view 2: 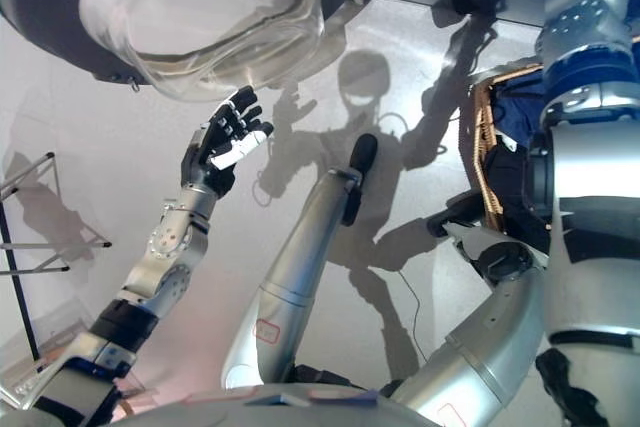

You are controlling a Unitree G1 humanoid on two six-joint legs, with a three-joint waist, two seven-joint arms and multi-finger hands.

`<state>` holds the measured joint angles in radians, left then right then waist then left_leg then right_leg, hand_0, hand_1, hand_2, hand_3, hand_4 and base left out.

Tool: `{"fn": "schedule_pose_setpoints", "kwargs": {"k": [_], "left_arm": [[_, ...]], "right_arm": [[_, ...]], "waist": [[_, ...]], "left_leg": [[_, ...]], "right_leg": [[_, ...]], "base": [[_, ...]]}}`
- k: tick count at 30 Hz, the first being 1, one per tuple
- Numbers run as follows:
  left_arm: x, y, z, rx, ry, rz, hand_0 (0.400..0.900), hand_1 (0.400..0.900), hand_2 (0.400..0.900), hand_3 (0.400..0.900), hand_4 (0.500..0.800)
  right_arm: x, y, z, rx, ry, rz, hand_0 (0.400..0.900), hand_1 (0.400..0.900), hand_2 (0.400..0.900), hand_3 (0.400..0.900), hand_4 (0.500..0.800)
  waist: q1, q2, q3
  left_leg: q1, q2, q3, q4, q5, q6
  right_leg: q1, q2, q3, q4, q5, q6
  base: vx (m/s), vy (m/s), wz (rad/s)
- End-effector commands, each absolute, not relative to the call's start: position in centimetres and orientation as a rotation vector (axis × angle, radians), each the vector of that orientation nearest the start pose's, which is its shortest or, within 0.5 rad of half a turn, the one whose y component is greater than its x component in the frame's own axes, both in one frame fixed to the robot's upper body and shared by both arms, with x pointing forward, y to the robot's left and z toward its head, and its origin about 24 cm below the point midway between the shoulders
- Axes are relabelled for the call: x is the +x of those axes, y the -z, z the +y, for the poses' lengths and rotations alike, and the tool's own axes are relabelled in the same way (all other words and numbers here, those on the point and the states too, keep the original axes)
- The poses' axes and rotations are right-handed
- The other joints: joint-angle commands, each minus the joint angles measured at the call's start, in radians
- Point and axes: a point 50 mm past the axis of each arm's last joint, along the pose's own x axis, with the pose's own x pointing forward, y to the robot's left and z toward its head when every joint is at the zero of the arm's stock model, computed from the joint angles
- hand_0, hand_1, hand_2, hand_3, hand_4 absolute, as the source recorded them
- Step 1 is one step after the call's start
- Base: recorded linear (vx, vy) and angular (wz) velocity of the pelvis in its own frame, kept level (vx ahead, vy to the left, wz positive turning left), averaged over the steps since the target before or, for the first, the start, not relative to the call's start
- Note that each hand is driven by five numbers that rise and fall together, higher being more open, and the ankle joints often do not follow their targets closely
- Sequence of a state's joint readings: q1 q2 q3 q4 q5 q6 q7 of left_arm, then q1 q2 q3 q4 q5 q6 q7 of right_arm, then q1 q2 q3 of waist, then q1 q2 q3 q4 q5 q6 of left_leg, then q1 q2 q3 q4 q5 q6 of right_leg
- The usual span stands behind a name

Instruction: Put the clothes in the basket into the washing machine.

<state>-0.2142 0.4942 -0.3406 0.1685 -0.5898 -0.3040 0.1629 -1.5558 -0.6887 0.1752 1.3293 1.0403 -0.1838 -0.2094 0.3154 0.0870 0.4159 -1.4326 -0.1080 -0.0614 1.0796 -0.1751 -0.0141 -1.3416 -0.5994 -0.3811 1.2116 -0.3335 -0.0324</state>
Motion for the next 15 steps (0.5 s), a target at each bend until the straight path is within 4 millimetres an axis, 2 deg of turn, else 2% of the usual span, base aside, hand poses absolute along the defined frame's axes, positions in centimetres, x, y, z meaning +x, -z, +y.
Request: {"fn": "schedule_pose_setpoints", "kwargs": {"k": [1,6,15], "left_arm": [[26.6,-7.2,19.6,-0.093,0.069,-0.218,0.900,0.900,0.900,0.900,0.800],[26.4,-6.7,19.7,-0.097,0.071,-0.195,0.900,0.900,0.900,0.900,0.800],[26.6,-6.9,19.9,-0.096,0.069,-0.202,0.900,0.900,0.900,0.900,0.800]], "right_arm": [[37.4,-39.7,-28.0,0.474,0.339,-0.740,0.900,0.900,0.900,0.900,0.800],[37.5,-39.1,-28.3,0.473,0.357,-0.727,0.900,0.900,0.900,0.900,0.800],[37.8,-39.4,-27.3,0.459,0.311,-0.736,0.900,0.900,0.900,0.900,0.800]], "waist": [[-0.007,0.016,-0.149],[-0.014,0.006,-0.161],[-0.027,0.000,-0.157]], "left_leg": [[-0.001,-0.015,-0.027,-0.024,-0.015,-0.006],[0.000,-0.013,-0.029,-0.027,-0.012,-0.010],[0.036,-0.005,-0.033,-0.064,-0.004,-0.015]], "right_leg": [[-0.100,0.028,0.018,0.074,-0.024,0.155],[-0.091,0.027,0.012,0.069,-0.025,0.153],[-0.041,0.039,-0.008,0.025,-0.020,0.155]], "base": [[0.04,-0.047,0.06],[0.03,-0.039,0.05],[0.00,-0.016,0.02]]}}
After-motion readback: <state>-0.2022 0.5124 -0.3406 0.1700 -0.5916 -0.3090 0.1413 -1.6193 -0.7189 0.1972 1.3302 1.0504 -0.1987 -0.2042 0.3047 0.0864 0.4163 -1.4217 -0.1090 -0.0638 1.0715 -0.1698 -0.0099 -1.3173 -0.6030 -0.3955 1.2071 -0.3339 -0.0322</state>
